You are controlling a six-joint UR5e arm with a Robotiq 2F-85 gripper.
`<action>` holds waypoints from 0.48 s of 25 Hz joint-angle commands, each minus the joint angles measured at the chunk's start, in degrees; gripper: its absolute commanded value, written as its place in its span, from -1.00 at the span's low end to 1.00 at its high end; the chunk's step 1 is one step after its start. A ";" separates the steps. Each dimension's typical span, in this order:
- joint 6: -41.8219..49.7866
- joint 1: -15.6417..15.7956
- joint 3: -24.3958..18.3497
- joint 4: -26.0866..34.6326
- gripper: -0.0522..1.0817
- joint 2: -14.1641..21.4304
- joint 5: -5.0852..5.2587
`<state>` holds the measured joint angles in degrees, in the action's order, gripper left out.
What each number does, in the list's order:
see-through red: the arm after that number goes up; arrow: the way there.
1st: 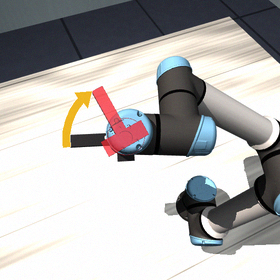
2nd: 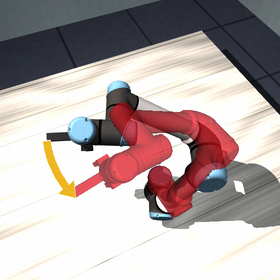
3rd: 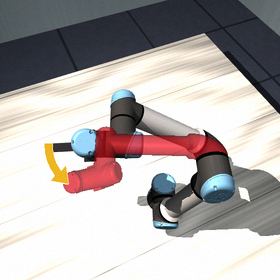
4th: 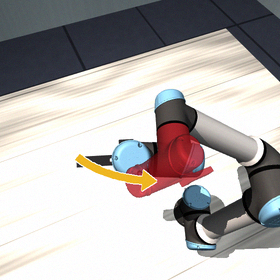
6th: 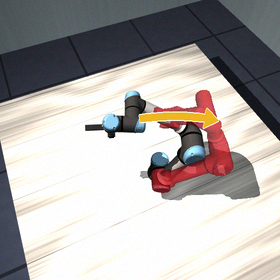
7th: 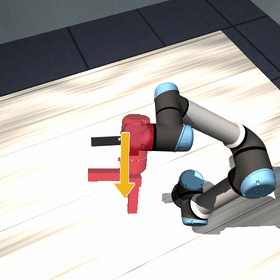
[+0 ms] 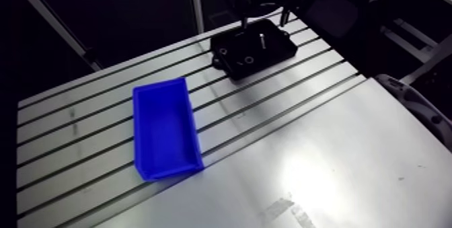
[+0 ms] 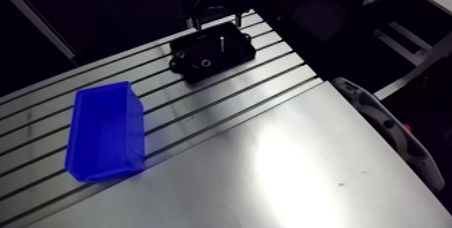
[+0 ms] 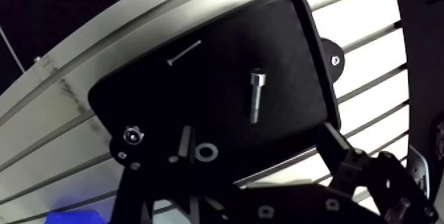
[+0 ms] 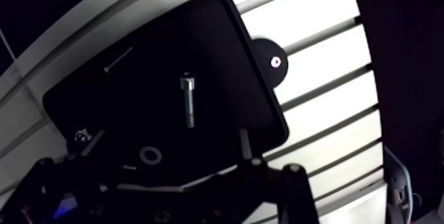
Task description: Pick up the M10 bolt from the tray and put it into the blue bin.
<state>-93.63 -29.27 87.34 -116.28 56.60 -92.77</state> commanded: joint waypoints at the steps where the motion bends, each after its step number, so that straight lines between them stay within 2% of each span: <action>1: 2.71 -0.27 0.33 -1.28 -0.89 -0.32 -0.17; 6: 3.76 -0.35 0.86 -3.21 -0.89 -0.58 -0.43; 9: 4.03 -0.44 0.94 -3.56 -0.73 -0.94 -0.43; 12: 3.94 -0.44 0.94 -3.56 -0.70 -1.29 -0.43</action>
<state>-89.98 -29.66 88.18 -119.49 55.80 -93.17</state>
